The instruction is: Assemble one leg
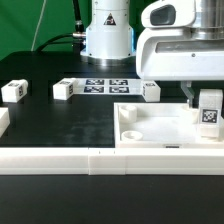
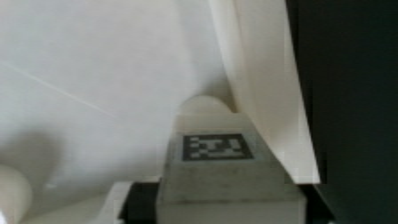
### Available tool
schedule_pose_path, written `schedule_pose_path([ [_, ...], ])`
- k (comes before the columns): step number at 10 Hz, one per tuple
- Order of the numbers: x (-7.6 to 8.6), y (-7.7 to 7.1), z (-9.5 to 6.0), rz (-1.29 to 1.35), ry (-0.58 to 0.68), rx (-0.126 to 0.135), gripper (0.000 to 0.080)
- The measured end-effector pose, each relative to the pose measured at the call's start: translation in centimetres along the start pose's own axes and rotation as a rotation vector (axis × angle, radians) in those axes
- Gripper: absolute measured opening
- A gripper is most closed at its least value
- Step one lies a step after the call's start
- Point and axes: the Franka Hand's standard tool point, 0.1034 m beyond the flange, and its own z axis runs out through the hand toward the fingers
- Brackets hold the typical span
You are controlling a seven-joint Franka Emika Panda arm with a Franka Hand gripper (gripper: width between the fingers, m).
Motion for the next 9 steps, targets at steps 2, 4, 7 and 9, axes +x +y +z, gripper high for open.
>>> schedule_pose_path([
  [2,-0.11,-0.13,0.03,0.24,0.003,-0.005,0.0294],
  [4,-0.29,-0.4,0.01,0.475,0.009,-0.01,0.0294],
  [7,-0.51,-0.71,0.03,0.76,0.013,-0.009,0.0294],
  [9,-0.46,-0.71,0.1,0.834,0.001,0.003,0.0294],
])
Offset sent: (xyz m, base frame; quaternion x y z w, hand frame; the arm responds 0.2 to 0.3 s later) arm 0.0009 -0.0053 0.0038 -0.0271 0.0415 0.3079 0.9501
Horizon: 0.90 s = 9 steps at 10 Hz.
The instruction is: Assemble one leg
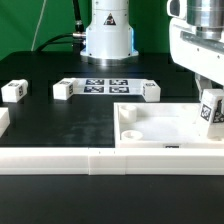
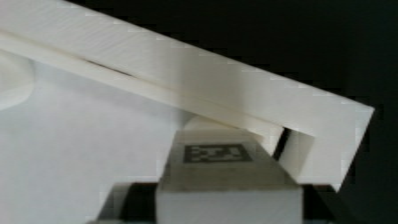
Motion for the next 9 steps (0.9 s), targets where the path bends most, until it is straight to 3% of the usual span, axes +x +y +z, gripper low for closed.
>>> schedule_pose_path([
  [2,-0.09,-0.01,0.01,-0.056,-0.003,0.001,0.0302],
  [4,-0.24,0.26,0.07,-0.16,-0.01,-0.016,0.0607],
  [7,0.15,0.28,-0.06,-0.727,0.017,-0.038,0.0648],
  [9,0.69,0.34,0.04,-0.944,0.023,-0.047,0.0649],
])
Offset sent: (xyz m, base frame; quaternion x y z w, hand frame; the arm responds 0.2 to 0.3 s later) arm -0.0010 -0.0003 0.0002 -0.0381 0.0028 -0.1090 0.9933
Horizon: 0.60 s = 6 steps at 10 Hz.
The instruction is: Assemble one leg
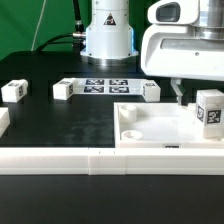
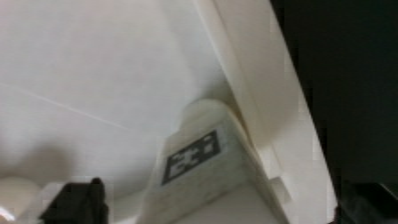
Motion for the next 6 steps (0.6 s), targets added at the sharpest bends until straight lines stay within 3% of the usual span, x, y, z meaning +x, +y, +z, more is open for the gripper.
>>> schedule_pose_path([
  [3,0.31,0.13,-0.04,-0.306,0.008,-0.027,0.0649],
  [6,0.41,0.28,-0.04,-0.445,0.009,-0.032,0.0649],
])
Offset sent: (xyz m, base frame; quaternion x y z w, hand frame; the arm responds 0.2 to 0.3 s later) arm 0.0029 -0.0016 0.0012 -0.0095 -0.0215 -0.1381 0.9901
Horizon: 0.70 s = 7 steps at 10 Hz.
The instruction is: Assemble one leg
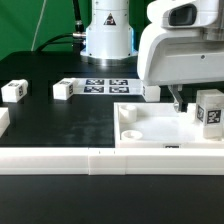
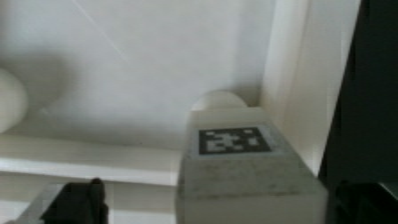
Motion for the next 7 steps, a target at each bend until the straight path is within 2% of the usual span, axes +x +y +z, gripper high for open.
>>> schedule_pose_path([
  [1,0.0,0.01,0.0,0.0,0.0,0.0,0.0523],
  [2,0.0,0.01,0.0,0.0,0.0,0.0,0.0349],
  [3,0.0,-0.01,0.0,0.005,0.0,0.0,0.0349],
  [4,0.0,-0.01,0.01,0.03,0.0,0.0,0.029],
  [5,0.0,-0.01,0.0,0.029,0.0,0.0,0.029],
  [7,-0.18,-0.51,0.14,0.242,-0.003,0.001,0.029],
])
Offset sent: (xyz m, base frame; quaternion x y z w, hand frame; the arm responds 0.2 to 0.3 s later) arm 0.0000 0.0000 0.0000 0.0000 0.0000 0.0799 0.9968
